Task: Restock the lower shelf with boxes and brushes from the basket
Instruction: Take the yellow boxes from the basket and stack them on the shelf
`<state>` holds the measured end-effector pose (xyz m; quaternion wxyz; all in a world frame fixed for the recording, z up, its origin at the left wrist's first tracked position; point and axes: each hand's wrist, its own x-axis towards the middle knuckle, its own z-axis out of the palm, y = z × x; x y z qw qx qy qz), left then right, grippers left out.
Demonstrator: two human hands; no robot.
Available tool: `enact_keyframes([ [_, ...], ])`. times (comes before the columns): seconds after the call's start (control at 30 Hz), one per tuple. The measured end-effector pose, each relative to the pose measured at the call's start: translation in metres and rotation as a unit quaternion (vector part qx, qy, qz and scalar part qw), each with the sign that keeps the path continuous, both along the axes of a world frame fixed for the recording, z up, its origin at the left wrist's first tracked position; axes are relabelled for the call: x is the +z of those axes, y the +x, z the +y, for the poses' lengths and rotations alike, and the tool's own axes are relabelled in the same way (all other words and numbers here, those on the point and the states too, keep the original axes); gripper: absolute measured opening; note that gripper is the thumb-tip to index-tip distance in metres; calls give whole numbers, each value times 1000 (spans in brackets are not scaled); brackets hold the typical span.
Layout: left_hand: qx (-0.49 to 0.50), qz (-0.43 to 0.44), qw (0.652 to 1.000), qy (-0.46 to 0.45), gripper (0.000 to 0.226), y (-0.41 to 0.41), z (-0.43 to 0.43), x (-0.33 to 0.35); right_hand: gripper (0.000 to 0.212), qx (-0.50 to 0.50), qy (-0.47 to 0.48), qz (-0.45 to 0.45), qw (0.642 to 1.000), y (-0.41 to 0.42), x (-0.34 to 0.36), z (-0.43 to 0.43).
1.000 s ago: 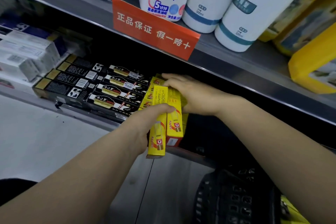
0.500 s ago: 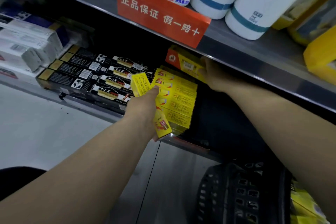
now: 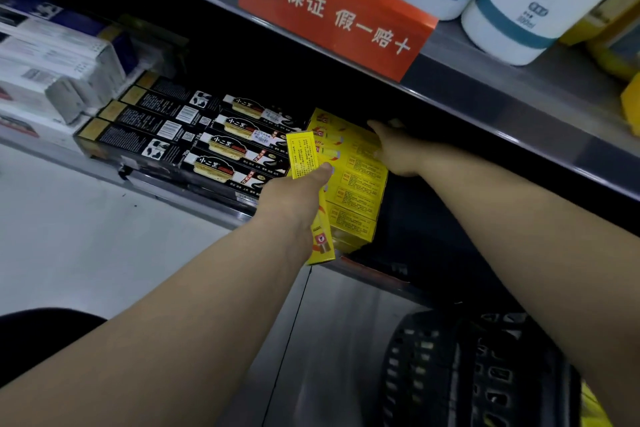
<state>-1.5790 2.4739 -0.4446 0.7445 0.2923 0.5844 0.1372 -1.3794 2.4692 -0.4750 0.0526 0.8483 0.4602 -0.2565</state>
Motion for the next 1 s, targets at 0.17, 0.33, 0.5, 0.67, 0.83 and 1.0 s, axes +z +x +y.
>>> enact_keyframes([
  [0.17, -82, 1, 995, 59, 66, -2, -6, 0, 100, 219, 109, 73, 967, -46, 53, -24],
  [0.33, -220, 12, 947, 235, 69, -5, -10, -2, 43, 303, 137, 34, 943, -52, 67, -51],
  [0.5, -252, 94, 886, 378, 87, -15, -2, -9, 39, 146, 141, 48, 978, -25, 56, -61],
  [0.67, -352, 123, 834, 407, 84, -14, -5, -14, 43, 30, 179, 33, 983, -3, 36, -41],
  [0.83, -494, 136, 750, 417, 74, -11, -10, -16, 54, -31, 171, -52, 983, 23, 8, -17],
  [1.0, -567, 149, 705, 399, 76, -9, -13, -22, 50, -72, 165, -6, 984, 34, -12, 9],
])
